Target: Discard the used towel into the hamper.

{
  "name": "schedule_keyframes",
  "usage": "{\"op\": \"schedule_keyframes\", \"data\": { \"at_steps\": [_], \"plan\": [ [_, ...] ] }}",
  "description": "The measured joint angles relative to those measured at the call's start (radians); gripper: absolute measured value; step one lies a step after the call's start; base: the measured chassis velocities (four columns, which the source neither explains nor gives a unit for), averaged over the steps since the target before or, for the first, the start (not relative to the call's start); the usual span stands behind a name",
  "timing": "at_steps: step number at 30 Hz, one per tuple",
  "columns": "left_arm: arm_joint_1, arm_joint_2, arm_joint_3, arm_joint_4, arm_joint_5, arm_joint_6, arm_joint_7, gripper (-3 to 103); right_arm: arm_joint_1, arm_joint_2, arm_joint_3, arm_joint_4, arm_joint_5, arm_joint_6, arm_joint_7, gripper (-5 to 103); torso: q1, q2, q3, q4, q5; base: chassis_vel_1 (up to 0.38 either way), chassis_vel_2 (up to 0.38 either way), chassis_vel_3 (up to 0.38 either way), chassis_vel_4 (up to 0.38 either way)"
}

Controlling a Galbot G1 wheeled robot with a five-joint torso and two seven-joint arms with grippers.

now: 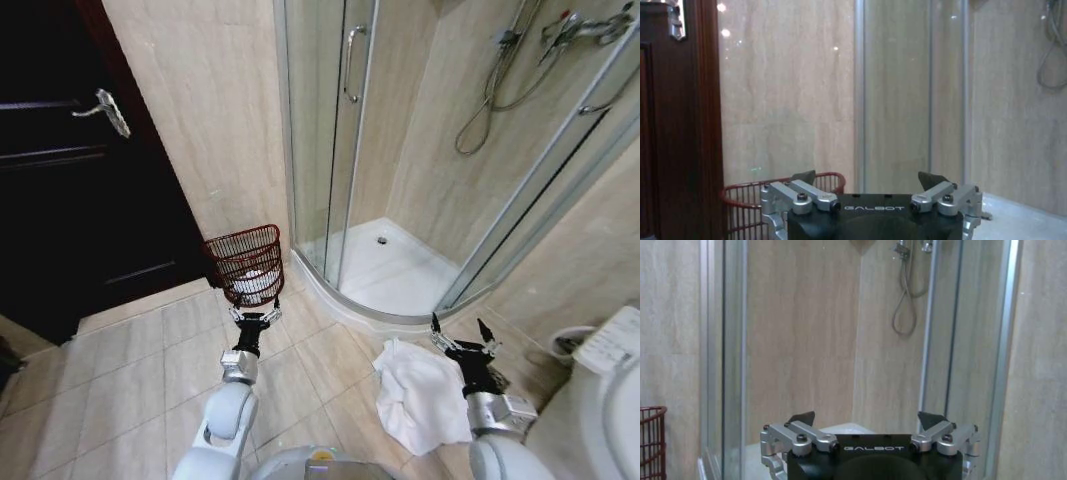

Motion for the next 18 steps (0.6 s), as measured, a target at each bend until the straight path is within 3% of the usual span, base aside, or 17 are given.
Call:
{"op": "schedule_keyframes", "data": {
  "at_steps": [13,18],
  "plan": [
    [-0.001,-0.002,0.005,0.001,0.004,-0.008,-0.002,100,0.002,0.004,-0.006,0.004,-0.002,0.001,0.002,100,0.000,0.000,0.000,-0.0001,-0.0001,-0.083,-0.177,0.015,0.112],
    [-0.007,0.006,0.015,0.009,-0.023,-0.044,0.018,100,-0.002,0.012,-0.010,0.007,-0.006,0.010,0.009,100,0.000,0.000,0.000,-0.0002,0.0002,-0.061,-0.134,-0.007,0.074]
  ]
}}
